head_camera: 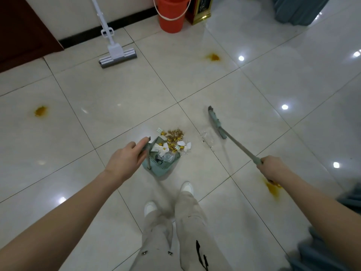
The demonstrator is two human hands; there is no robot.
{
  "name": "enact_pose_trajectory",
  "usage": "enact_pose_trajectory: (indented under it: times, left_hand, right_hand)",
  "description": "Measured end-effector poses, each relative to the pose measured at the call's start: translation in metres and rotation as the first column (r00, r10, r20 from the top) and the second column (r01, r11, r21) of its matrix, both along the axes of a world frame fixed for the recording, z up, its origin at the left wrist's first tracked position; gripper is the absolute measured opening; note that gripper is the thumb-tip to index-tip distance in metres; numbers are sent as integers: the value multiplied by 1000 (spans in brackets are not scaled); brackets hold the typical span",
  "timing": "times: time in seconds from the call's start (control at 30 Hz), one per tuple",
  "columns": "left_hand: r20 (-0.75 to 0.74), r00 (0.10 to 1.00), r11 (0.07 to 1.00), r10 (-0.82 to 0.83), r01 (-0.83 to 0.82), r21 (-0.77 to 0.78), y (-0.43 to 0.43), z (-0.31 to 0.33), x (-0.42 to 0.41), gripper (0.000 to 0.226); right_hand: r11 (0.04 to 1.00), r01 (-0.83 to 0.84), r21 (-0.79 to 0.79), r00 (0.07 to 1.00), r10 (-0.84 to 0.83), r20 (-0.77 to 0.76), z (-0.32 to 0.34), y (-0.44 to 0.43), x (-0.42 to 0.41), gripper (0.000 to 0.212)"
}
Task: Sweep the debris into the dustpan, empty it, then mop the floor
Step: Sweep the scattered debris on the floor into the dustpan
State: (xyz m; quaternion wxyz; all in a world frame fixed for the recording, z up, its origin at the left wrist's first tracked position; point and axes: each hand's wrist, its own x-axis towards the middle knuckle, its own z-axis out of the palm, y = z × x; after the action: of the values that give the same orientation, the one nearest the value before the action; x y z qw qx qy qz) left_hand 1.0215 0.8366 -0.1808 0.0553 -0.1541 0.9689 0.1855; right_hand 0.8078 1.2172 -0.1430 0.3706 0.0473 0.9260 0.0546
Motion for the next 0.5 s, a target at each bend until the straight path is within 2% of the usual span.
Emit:
enact_pose_trajectory:
  times: [0.17,0.37,0.5]
  left_hand:
    - [4,999,999,-35,35,-17,-1,-1,-7,36]
    - [3,1000,1000,10,-10,-3,12,-6,-11,34]
    - [-10,1000,1000,6,-6,-16,14,-6,-12,33]
  right_hand:
    - [998,6,57,1000,-7,14,-7,12,13,23]
    - [999,34,5,993,-34,115,-15,-15,49,9]
    - [999,-21,-35,989,26,148,-6,-36,59,14]
